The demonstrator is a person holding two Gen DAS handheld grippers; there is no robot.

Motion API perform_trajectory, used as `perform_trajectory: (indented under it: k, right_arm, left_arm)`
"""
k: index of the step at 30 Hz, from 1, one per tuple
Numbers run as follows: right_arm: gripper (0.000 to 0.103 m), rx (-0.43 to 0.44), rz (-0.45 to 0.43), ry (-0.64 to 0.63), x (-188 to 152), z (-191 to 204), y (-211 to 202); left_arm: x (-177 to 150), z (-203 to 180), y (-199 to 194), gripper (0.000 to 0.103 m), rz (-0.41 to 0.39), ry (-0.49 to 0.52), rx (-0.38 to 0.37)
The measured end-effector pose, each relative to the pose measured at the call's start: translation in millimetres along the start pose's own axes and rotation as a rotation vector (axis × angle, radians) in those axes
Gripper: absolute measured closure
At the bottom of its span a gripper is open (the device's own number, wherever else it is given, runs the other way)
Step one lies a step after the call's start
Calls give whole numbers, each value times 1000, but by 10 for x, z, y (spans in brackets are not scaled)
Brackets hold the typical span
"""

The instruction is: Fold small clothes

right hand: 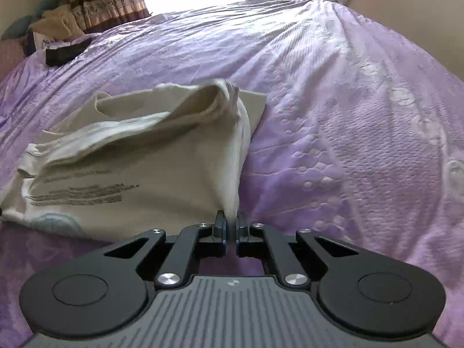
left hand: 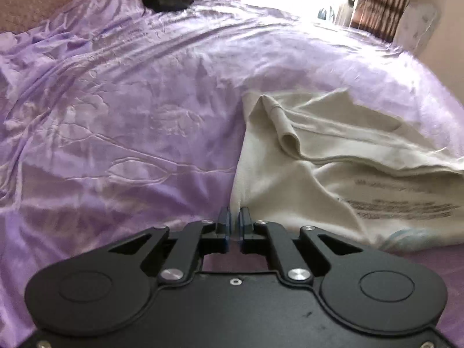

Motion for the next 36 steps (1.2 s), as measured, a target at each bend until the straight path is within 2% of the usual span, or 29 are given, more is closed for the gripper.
perform_trajectory:
  k: [6,12,13,15,16,18,20,23,24,25,29,32,34,35,36]
  right_arm:
    - [98,18,-45,-26,-8,11,-470]
    - [98,24,13,-44,-330,-107,-899]
    - [98,26,32,-51,-408,-115,-919]
    - [96,4,79,-145,-591,-74,-855]
    - [94,-40,98,-217,-665,-45,-788]
    - [87,-102,111,-305,-714,-10,-704]
    - [86,-113,52,-307,-633,33,-738]
    - [62,-81,-16,-248,-451,77,-773]
    - [52,-75,-36,-248,-403,97,-764]
    - [48,-80,-60,-257,-357,118,-753]
    - [47,-71,-81,-278,-269,175,-623]
    - [47,-51,-58,-257,-267,176,-465]
    - [47,-37,-43,-235,-271,176,-353]
    - [47,-34,-35,-221,-268,173,-284]
    - [47,-28,-30,-203,-261,172,-244]
  left_arm:
    - [-69,-33,-636,98,-33,10,17]
    - [-495,69,-1110,96,51,26,-8]
    - [-565,55,-1064,92,79,64,-3]
    - [-674,-4,-950,74,125,214,91]
    - [-679,-45,-920,64,118,279,128]
    - [-616,-134,-919,62,75,346,144]
    - [-488,-203,-903,54,48,321,107]
    - [-344,-279,-792,53,44,234,5]
    - [-328,-306,-734,52,50,210,-6]
    - [-326,-322,-643,52,66,191,-10]
    - [-387,-288,-295,52,139,111,-20]
    - [-443,-256,-104,52,189,50,-36]
    - [-462,-252,18,53,200,27,-49]
    - [-454,-266,32,61,191,25,-63]
    - [-433,-285,14,61,176,29,-80]
Point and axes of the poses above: each gripper's, at about its wrist camera, not at the fingertips, and y roughly the way its jaws point, z to its left, x to its top, the point moved 4 cm from there along y, roughly the way its jaws point, and after that the axes turned 15 degrees about -z, right-handed, at the moved point
